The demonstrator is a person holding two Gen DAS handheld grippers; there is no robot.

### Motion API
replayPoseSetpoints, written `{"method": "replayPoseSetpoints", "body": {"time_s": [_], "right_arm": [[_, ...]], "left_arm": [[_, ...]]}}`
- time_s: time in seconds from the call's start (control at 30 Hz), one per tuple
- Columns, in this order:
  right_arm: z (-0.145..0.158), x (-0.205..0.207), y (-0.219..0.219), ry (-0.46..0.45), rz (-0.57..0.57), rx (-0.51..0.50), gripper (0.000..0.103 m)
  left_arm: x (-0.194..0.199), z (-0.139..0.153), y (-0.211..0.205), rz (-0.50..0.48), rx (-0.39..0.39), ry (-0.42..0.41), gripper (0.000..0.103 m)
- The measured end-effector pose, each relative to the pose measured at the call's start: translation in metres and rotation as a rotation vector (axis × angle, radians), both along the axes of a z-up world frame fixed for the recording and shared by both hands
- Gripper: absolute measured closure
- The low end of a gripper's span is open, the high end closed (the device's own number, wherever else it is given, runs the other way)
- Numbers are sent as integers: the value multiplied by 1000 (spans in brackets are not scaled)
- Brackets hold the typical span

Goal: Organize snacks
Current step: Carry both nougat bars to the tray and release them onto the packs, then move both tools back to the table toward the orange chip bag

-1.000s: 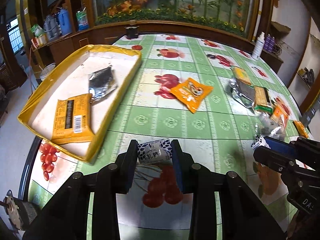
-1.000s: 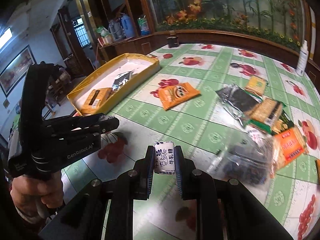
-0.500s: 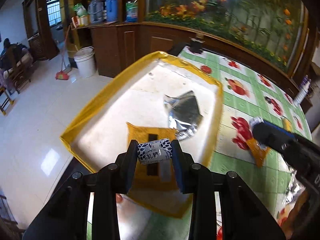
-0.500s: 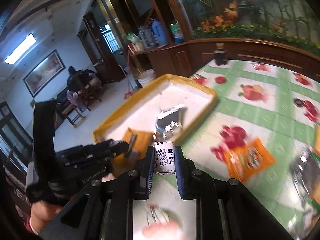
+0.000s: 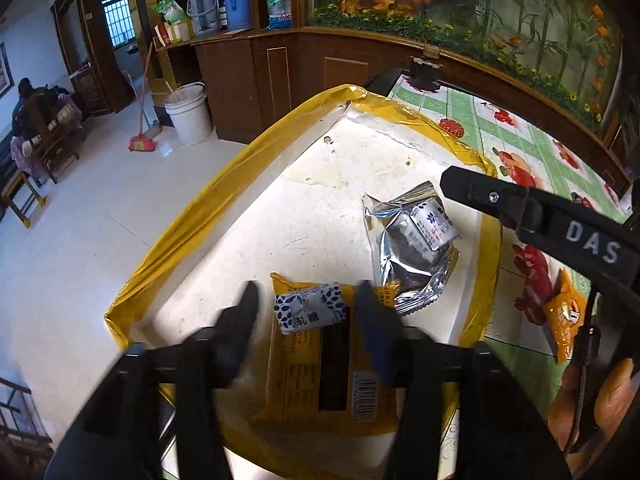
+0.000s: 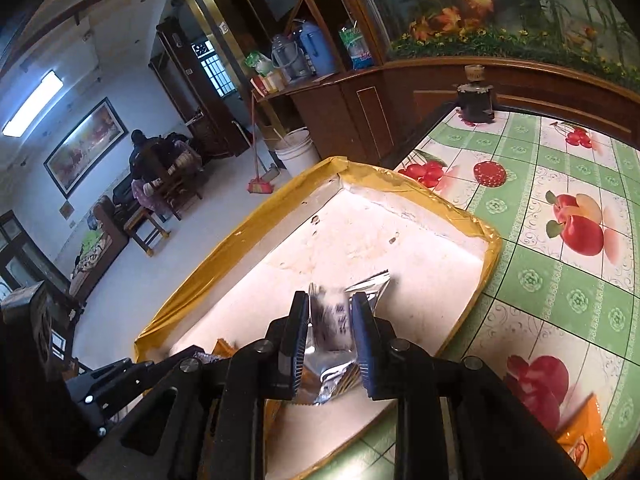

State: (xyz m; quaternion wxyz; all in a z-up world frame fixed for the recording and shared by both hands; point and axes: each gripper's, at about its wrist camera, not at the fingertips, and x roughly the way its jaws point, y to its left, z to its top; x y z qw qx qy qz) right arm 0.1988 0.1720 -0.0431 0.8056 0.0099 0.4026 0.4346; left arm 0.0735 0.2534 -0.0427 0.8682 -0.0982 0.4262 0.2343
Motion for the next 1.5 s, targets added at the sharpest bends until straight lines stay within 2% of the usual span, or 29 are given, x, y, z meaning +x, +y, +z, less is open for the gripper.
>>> {"method": "replayPoseSetpoints", "body": {"time_s": [0.03,0.1,0.47,0.87,1.0,1.07,1.13,1.2,1.5], "right_arm": [[0,0,-3,5,-3,11,67],[3,-4,-13,0,-11,33,54],[22,-28,-83,-20,-87,73,53],[33,-79,-171,-51,-169,96,53],[37,-100,-216,-75,-235,101,53],[39,-109,-241,-100,-273,92,51],[40,-121,-268,-127,-327,74,45],[39,-128,-293,-139,-380,54,44],[19,-150,-376,-107,-542,-2,43]], "left_arm": [[-2,2,-2,0,15,-12,27],[-6,7,-9,-1,51,-32,26],[-25,21,-31,-30,49,-85,26],[-39,35,-65,-82,46,-127,26],[-42,39,-84,-106,58,-143,26],[-44,42,-95,-115,68,-151,26],[-44,44,-107,-130,77,-161,26],[-44,46,-119,-144,82,-170,26],[-41,47,-162,-220,106,-161,26]]}}
